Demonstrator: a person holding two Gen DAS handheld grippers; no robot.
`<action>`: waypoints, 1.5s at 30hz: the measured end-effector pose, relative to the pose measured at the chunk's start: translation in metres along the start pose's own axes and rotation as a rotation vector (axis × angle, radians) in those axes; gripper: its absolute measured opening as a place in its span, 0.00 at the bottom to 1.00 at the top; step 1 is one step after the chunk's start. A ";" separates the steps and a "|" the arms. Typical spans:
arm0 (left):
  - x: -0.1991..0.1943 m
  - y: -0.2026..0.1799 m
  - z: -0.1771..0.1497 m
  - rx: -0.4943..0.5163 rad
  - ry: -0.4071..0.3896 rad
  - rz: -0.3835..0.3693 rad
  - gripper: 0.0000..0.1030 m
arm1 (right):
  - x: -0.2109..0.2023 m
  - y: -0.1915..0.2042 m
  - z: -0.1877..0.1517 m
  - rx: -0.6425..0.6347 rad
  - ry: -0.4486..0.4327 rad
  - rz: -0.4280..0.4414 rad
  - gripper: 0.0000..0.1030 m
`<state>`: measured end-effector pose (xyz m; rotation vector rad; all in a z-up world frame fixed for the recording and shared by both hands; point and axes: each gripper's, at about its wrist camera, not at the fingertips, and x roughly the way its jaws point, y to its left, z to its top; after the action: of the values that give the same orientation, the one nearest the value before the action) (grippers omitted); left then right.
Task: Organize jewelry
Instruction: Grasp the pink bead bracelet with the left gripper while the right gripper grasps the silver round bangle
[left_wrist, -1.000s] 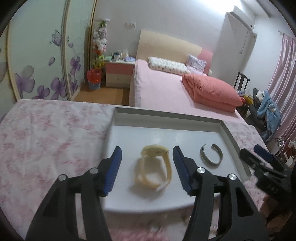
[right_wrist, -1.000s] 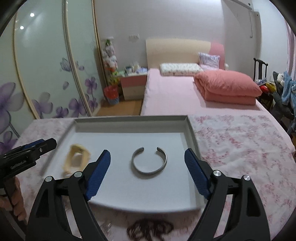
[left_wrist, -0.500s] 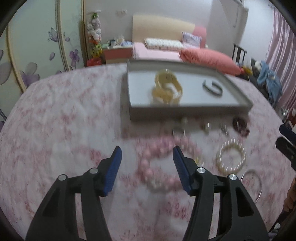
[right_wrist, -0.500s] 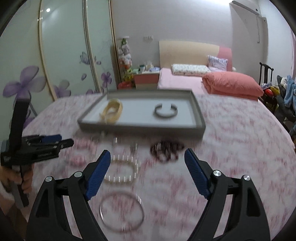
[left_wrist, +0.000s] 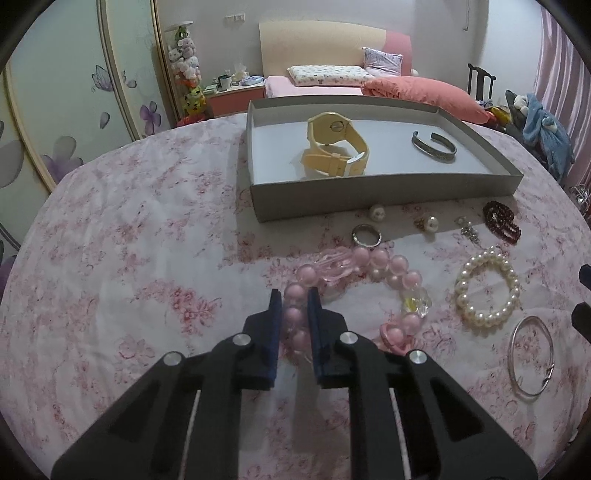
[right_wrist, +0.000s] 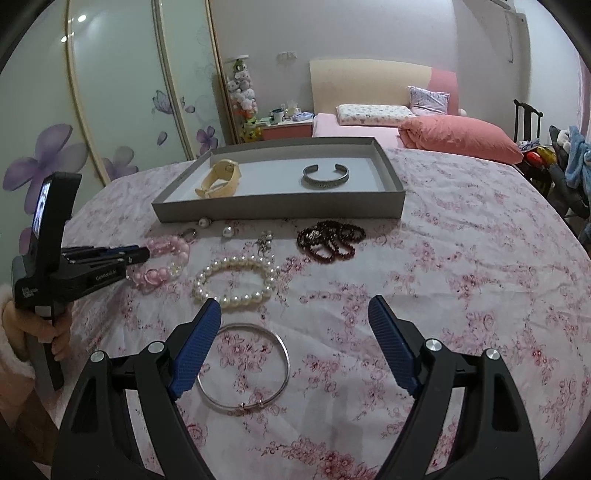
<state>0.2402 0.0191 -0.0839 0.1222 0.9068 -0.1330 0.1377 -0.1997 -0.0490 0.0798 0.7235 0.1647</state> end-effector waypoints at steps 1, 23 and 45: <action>-0.001 0.002 -0.001 -0.001 0.001 0.005 0.15 | 0.000 0.003 -0.002 -0.013 0.008 0.001 0.79; -0.022 0.035 -0.029 -0.030 -0.003 0.043 0.14 | 0.034 0.043 -0.025 -0.169 0.194 -0.026 0.89; -0.022 0.034 -0.030 -0.031 -0.006 0.043 0.14 | 0.024 0.030 -0.028 -0.158 0.179 0.000 0.70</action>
<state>0.2094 0.0592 -0.0830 0.1122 0.8989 -0.0789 0.1337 -0.1658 -0.0816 -0.0871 0.8863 0.2303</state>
